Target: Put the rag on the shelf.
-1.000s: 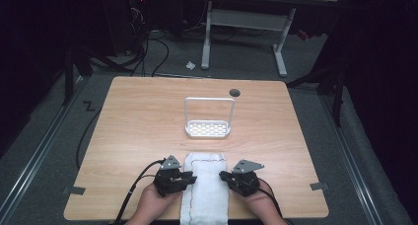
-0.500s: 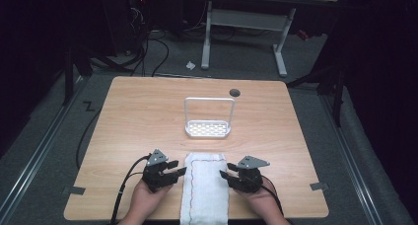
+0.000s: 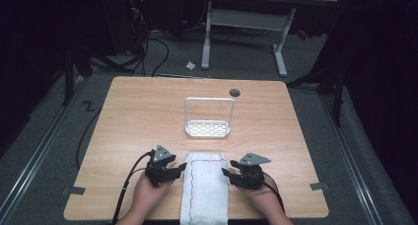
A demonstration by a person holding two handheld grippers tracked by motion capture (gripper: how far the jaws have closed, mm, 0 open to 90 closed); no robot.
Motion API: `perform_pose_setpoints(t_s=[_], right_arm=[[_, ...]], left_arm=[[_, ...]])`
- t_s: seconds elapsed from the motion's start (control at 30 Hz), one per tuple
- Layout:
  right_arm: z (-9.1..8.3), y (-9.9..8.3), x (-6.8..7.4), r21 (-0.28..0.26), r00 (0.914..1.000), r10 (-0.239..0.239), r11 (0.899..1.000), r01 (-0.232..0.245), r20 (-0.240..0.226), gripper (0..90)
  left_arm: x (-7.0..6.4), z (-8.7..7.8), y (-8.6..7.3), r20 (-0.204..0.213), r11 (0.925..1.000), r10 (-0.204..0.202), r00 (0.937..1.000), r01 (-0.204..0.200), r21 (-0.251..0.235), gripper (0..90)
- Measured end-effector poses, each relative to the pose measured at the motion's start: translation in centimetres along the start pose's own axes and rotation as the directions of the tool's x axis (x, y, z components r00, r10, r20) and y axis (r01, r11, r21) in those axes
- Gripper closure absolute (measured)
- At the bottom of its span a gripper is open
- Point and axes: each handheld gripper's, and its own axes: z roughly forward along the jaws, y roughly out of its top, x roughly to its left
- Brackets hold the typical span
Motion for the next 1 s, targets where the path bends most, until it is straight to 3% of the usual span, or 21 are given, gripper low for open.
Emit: perform_pose_setpoints(t_s=[0.07, 0.1, 0.23, 0.3, 0.43, 0.6, 0.83, 0.93, 1.0], right_arm=[[0.0, 0.0, -0.1, 0.003, 1.0, 0.003, 1.0, -0.003, -0.005, 52.1], [-0.1, 0.2, -0.3, -0.008, 0.9999, 0.008, 1.0, -0.008, 0.008, 45.3], [-0.3, 0.4, -0.4, -0.026, 0.9995, -0.003, 1.0, 0.004, 0.033, 46.5], [-0.3, 0.3, -0.4, -0.025, 0.9993, -0.002, 1.0, 0.002, 0.037, 45.2], [-0.2, 0.2, -0.6, -0.025, 0.9994, 0.002, 1.0, -0.001, 0.035, 44.1], [0.0, 0.2, -0.7, -0.032, 0.9993, 0.008, 0.999, -0.006, 0.038, 43.8], [1.0, 0.6, -0.6, -0.028, 0.999, 0.013, 1.0, -0.011, 0.044, 47.9], [2.3, 1.9, -1.3, -0.014, 0.9973, 0.067, 0.998, -0.066, 0.031, 55.3], [2.6, 2.2, -1.4, 0.0, 0.9973, 0.064, 0.998, -0.064, 0.037, 56.5]], left_arm=[[0.0, 0.3, 0.2, 0.0, 0.9999, 0.007, 1.0, -0.007, 0.01, 44.7], [-0.1, 0.5, 0.3, -0.001, 0.9998, 0.012, 0.9999, -0.012, 0.013, 44.6], [-0.3, 1.7, 1.0, 0.005, 0.9987, 0.024, 0.9997, -0.024, 0.044, 46.1], [-0.3, 2.2, 1.2, 0.014, 0.999, 0.012, 0.9998, -0.012, 0.043, 47.3], [-0.4, 2.8, 1.3, 0.027, 0.9994, -0.018, 0.9995, 0.018, 0.03, 60.8], [-0.9, 3.2, 1.4, 0.021, 0.9995, -0.018, 0.9996, 0.018, 0.027, 71.9], [-0.7, 3.3, 1.3, 0.047, 0.9988, -0.043, 0.998, 0.042, 0.025, 79.3], [-0.6, 3.3, 1.3, 0.05, 0.9987, -0.045, 0.9978, 0.044, 0.026, 80.3], [-0.6, 3.3, 1.3, 0.052, 0.9986, -0.048, 0.9975, 0.047, 0.026, 80.3]])
